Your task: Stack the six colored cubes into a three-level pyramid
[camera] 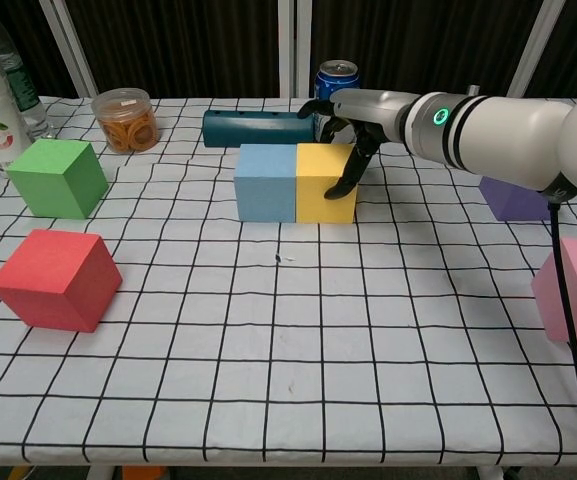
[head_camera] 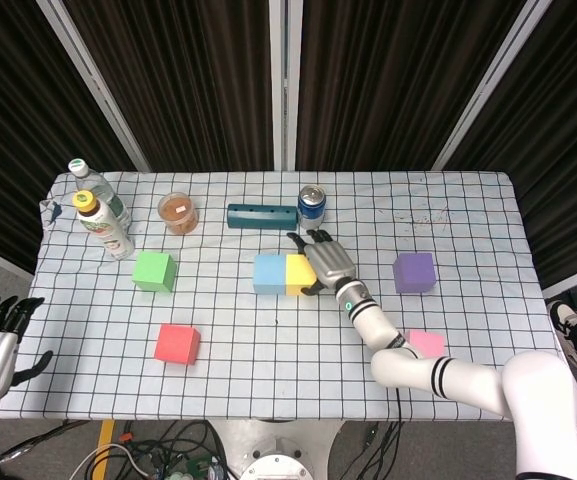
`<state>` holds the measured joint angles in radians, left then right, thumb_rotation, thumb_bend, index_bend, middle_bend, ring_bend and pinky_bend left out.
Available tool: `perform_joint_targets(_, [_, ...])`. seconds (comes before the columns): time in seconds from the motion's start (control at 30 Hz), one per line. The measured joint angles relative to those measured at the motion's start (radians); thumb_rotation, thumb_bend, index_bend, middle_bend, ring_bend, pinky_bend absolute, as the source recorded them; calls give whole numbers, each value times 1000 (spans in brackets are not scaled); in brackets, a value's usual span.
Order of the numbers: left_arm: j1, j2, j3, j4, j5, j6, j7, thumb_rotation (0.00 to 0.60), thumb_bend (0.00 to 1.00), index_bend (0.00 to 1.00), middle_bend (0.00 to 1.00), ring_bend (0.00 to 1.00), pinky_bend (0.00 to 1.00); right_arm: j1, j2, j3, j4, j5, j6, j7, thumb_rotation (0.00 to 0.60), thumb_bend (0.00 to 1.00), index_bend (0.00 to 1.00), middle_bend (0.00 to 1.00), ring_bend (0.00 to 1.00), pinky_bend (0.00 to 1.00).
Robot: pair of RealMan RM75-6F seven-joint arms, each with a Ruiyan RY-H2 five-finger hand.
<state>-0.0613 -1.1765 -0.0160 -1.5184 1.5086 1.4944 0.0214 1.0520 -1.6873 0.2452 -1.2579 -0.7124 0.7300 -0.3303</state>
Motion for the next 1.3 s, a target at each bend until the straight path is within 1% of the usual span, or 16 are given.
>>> perform_joint_targets(0.27, [0,-1,0,4,0,-1,-3,600,212,143,144,80,49,6,-9,3,6,7,2,-2,600,132,1,340,19,0])
perform_joint_targets(0.63, [1,-2,1,7,2,1,-6,600,212,143,144,80,49,4,-1,1,-9,14,3,-3,600,121,0,256,11,0])
perform_joint_targets(0.83, [4,-1,3,6,4,4,-6,600,211,143,144,80,49,-3,13,-3,-34,11,7,1,600,120,0,208,0,0])
perform_joint_targets(1.03, [4,0,3,5,9,10,-6,600,212,143,144,80,49,-26,48,-13,-91,-7,20,11,600,117,0,162,0,0])
perform_joint_targets(1.13, [5,1,1,5,9,11,-6,600,212,143,144,80,49,-46,85,-18,-141,-31,32,25,600,108,0,143,0,0])
perform_joint_targets(1.23, [2,4,-2,5,9,10,-7,600,212,143,144,80,49,-80,145,-21,-213,-73,60,49,600,104,0,152,0,0])
perform_joint_targets(1.3, [-4,7,-6,5,11,8,-13,600,210,143,144,80,49,-115,202,-24,-269,-112,88,74,600,104,0,162,0,0])
